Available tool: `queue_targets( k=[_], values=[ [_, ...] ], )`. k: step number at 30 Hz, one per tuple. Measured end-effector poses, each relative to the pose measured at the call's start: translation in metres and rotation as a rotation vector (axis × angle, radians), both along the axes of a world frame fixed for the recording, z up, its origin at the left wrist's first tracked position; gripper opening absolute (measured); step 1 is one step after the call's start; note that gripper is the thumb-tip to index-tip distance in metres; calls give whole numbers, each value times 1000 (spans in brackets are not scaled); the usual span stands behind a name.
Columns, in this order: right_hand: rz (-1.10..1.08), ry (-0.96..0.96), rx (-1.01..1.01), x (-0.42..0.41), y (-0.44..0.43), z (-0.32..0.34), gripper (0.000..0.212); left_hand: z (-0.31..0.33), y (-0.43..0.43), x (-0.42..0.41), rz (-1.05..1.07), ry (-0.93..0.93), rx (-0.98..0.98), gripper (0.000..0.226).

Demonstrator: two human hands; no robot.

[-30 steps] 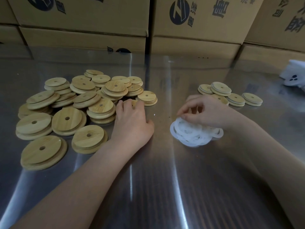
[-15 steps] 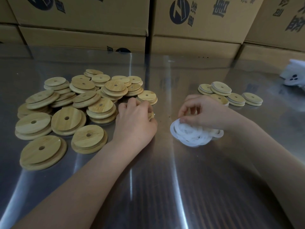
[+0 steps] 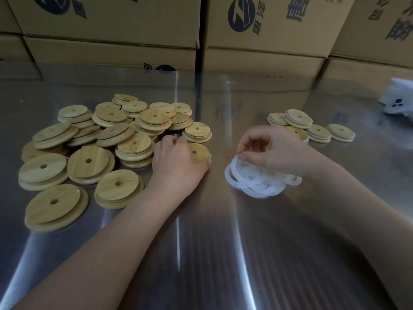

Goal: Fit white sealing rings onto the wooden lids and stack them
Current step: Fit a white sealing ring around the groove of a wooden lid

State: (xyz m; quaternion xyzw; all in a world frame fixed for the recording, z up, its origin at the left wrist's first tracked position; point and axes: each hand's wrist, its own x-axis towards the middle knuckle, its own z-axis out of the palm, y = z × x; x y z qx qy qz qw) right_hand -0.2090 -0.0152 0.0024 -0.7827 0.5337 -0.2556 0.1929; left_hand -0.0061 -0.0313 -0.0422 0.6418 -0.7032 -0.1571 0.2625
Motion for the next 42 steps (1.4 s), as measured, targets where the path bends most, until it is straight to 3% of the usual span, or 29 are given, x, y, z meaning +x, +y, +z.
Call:
queue_targets(
  k=[4,14,19,27,35,42],
  values=[
    [-1,-48,-11,3,2,0,14,0,0,0,-2,2,37,65],
    [19,-183,-31,6,3,1,9,10,9,-3,-39,195,-61,60],
    [15,-300,7,6,3,2,9,17,14,-4,-96,469,-135,57],
    [35,-410,62,7,6,4,7,18,14,-5,-113,1275,299,66],
    [53,-418,70,8,5,1,7,21,10,-1,-195,1453,563,54],
    [54,-450,86,11,5,0,6,22,12,-1,-193,1523,589,32]
  ],
)
